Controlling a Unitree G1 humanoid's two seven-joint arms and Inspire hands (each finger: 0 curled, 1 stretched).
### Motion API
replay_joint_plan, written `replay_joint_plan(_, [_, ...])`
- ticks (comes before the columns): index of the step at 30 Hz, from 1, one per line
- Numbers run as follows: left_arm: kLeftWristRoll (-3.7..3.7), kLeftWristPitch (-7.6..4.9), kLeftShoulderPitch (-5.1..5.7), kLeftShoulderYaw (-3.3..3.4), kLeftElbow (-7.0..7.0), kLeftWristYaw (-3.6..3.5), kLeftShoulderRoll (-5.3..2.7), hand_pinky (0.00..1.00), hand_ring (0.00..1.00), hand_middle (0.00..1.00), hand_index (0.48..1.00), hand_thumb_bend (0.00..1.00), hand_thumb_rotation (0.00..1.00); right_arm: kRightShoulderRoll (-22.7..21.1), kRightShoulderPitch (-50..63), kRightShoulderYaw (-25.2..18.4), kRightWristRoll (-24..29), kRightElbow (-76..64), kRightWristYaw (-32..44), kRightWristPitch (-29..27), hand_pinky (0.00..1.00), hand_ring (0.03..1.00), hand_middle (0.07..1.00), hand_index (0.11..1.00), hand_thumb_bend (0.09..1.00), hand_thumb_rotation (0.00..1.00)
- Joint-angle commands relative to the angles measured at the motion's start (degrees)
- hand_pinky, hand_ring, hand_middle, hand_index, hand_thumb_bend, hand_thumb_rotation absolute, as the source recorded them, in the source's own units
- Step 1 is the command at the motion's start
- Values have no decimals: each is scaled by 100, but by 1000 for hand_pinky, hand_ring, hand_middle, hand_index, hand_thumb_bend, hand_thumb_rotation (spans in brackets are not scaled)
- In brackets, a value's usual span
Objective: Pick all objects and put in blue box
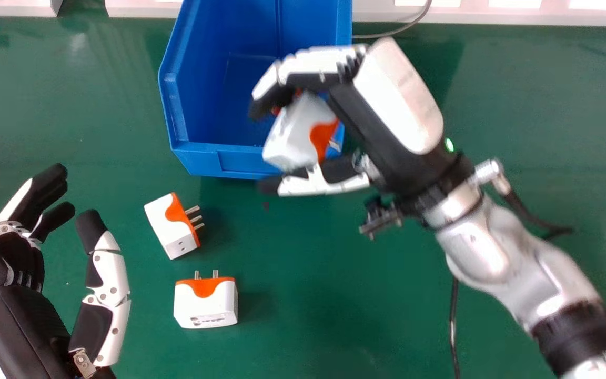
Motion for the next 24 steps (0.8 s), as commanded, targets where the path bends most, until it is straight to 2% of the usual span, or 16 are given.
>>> replay_joint_plan(1, [123, -20, -35, 37, -38, 63, -436, 664, 715, 715, 722, 282, 0, 102, -573, 19, -97, 212, -294, 35, 357, 463, 491, 449, 502, 0])
replay_joint_plan(4, [111, -48, -60, 43, -29, 84, -424, 663, 714, 717, 723, 279, 0, 173, -1205, 200, -372, 847, -612, 152, 359, 456, 483, 430, 502, 0])
replay_joint_plan(8, [65, -94, -116, 60, 12, 77, -380, 666, 715, 716, 725, 274, 0, 365, -2119, 490, -595, 2056, -995, 303, 338, 442, 497, 439, 500, 0])
replay_joint_plan(14, [70, -105, -154, 85, 43, 55, -367, 667, 715, 714, 729, 262, 0, 725, -3243, 988, -882, 3688, -1216, 1177, 324, 422, 534, 478, 496, 0])
replay_joint_plan(16, [86, -99, -156, 97, 33, 61, -376, 667, 714, 713, 729, 256, 0, 807, -3428, 1138, -920, 3970, -1131, 1526, 323, 418, 525, 490, 496, 0])
replay_joint_plan(18, [145, -82, -152, 122, 19, 90, -390, 662, 708, 711, 726, 259, 0, 864, -3541, 1293, -965, 4148, -1041, 1822, 323, 419, 520, 497, 497, 0])
replay_joint_plan(22, [131, -96, -158, 143, 24, 91, -379, 659, 709, 711, 722, 264, 0, 931, -3667, 1835, -1392, 4311, -1243, 2443, 329, 421, 528, 490, 497, 0])
replay_joint_plan(24, [202, -77, -163, 170, 29, 115, -378, 657, 708, 711, 722, 261, 0, 944, -3700, 2053, -1539, 4366, -1252, 2632, 332, 421, 524, 497, 497, 0])
